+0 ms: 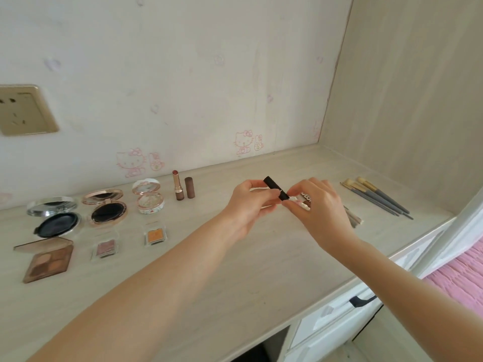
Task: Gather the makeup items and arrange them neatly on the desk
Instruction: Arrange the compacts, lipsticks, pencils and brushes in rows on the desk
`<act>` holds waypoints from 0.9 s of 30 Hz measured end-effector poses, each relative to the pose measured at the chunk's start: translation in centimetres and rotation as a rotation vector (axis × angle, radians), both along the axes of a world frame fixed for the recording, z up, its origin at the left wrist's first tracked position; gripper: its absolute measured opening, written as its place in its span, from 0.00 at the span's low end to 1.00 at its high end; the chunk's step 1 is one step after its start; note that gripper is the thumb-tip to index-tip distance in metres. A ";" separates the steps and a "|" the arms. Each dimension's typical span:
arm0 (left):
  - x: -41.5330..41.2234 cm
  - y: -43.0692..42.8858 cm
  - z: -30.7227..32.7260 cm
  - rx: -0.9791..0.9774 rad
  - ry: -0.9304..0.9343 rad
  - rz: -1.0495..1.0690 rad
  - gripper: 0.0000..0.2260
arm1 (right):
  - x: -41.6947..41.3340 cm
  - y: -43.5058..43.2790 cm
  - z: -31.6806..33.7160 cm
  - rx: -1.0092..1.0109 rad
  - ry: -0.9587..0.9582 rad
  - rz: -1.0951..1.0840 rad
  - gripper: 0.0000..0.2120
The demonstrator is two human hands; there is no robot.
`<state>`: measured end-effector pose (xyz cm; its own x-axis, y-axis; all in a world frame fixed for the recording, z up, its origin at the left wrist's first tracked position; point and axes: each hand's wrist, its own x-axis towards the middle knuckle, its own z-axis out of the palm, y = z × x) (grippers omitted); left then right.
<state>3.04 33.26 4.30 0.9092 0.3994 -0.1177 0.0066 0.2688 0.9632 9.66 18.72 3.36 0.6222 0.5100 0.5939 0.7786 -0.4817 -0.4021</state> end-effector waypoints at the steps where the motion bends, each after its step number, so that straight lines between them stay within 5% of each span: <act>1: -0.7 0.4 -0.1 -0.013 -0.006 0.012 0.15 | -0.5 0.6 0.0 -0.004 0.010 0.017 0.07; 11: -7.7 4.4 -0.8 0.094 0.037 0.050 0.11 | -4.7 5.9 0.1 0.020 0.201 0.168 0.09; 19: -11.4 6.5 -1.2 0.375 0.101 0.105 0.08 | -7.5 9.1 0.4 -0.096 0.370 0.265 0.05; 27: -15.1 8.2 -1.9 0.772 0.186 0.122 0.05 | -10.0 10.1 0.5 0.022 0.713 0.388 0.01</act>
